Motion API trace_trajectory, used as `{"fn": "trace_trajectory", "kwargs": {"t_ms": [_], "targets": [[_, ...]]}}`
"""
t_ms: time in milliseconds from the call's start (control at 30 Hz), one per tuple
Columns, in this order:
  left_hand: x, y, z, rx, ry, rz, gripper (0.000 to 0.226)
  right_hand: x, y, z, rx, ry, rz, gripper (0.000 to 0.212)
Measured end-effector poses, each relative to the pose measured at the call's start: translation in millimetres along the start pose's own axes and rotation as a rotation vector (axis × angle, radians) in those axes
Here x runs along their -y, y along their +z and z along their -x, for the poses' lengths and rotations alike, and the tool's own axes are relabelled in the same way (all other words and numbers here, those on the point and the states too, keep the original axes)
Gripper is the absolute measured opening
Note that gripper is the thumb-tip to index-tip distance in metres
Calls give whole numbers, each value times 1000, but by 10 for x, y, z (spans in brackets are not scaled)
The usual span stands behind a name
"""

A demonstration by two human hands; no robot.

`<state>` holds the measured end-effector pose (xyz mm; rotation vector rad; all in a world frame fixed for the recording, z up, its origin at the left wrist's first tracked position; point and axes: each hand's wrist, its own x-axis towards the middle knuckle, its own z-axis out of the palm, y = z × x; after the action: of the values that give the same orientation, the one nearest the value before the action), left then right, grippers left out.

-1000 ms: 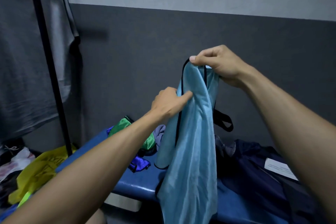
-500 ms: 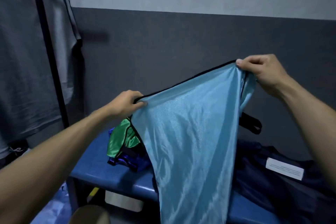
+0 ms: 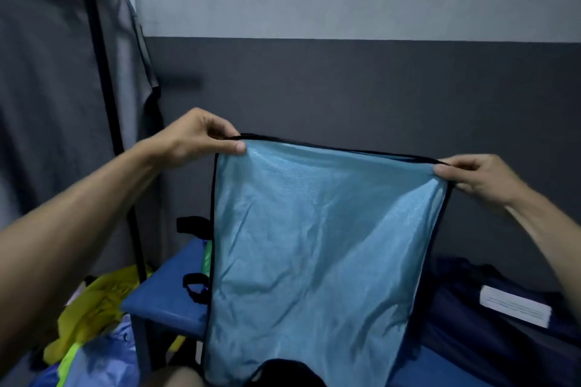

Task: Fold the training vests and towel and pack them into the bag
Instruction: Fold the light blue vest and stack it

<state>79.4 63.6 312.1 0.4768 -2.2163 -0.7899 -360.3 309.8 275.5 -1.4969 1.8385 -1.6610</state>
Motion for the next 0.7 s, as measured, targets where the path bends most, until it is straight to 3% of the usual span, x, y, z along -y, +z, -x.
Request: {"fn": "trace_trajectory", "kwargs": {"t_ms": [67, 133, 233, 333, 433, 567, 700], "targets": [[6, -56, 22, 52, -12, 20, 28, -30, -11, 38, 5, 39, -149, 73], [26, -64, 41, 57, -25, 29, 27, -13, -5, 59, 17, 45, -202, 73], [27, -4, 45, -77, -9, 17, 13, 37, 1, 80, 27, 47, -232, 74], [49, 54, 48, -168, 14, -16, 20, 56, -5, 62, -13, 39, -253, 81], [65, 73, 60, -176, 11, -6, 18, 76, -24, 72, -16, 27, -282, 73], [60, 71, 76, -167, 16, 21, 12, 125, -53, 80, -15, 9, -343, 79], [18, 19, 90, -127, 29, 43, 25, 158, -83, 112, 13, 23, -385, 71]]}}
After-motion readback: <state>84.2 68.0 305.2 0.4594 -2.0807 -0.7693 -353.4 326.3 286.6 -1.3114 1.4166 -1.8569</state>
